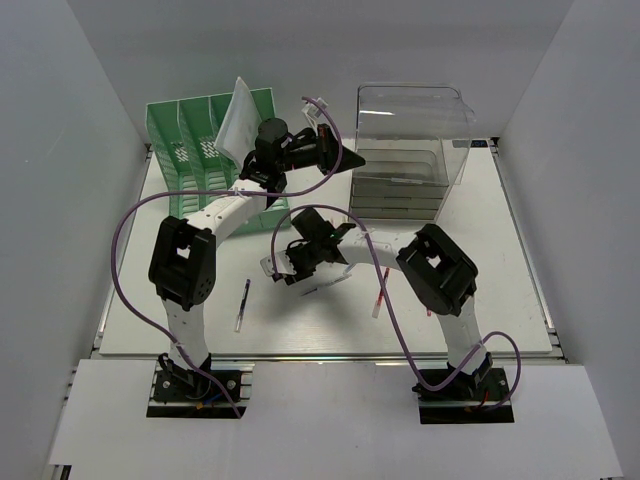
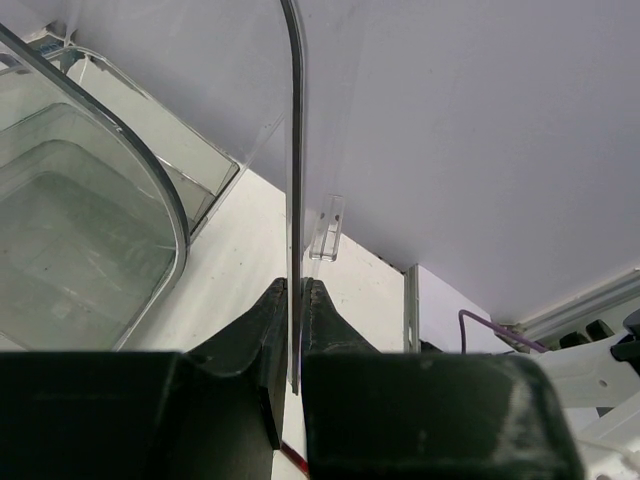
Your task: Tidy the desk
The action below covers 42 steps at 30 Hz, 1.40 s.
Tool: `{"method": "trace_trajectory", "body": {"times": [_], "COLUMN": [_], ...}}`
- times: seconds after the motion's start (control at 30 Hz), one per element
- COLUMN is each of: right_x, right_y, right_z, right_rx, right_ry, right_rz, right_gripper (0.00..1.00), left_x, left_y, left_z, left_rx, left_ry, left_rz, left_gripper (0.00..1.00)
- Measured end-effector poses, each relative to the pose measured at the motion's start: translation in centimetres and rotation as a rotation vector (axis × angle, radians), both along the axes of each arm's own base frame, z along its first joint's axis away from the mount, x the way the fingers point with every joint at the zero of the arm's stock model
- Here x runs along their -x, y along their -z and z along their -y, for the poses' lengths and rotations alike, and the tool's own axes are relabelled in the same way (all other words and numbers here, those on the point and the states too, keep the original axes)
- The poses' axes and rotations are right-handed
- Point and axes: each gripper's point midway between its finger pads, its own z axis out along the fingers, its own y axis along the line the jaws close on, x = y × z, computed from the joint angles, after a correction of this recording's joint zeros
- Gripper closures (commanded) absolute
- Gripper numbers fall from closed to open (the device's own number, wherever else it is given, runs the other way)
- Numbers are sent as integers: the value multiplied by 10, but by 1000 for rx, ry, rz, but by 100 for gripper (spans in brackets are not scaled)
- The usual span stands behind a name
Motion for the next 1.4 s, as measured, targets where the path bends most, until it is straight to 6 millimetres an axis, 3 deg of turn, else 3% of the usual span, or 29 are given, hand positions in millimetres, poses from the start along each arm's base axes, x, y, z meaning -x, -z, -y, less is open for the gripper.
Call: {"method": "trace_trajectory", "body": {"times": [0.2, 0.33, 0.43, 0.57, 0.67, 0.87, 1.0, 1.23, 1.4], "right_x": [-1, -4, -4, 2, 16, 30, 14, -18, -42], "right_y": [6, 4, 4, -1, -19, -82, -106, -98, -103], "right_z": [0, -2, -2, 8, 30, 79, 113, 192, 233], "right_rx": [9, -1, -3, 4, 3, -81, -101, -68, -86], "right_ry": [0, 1, 8, 24, 54, 183, 349, 659, 851], "right_rz": [5, 19, 13, 5, 3, 82, 145, 236, 331], "right_gripper": [65, 89, 100, 100, 100, 100, 100, 100, 100], "left_x": [0, 0, 0, 0, 0, 0, 0, 0, 0], "left_y": [2, 2, 2, 2, 2, 1, 1, -7, -16], "left_z": [0, 0, 0, 0, 0, 0, 0, 1, 1], "left_rx": [-7, -8, -8, -8, -8, -4, -1, 29, 66], "left_ry": [0, 0, 0, -1, -1, -3, -4, -3, -6], "left_rz": [3, 7, 7, 7, 6, -4, -11, -36, -57], "left_gripper": [94, 94, 94, 95, 95, 95, 95, 96, 96]}}
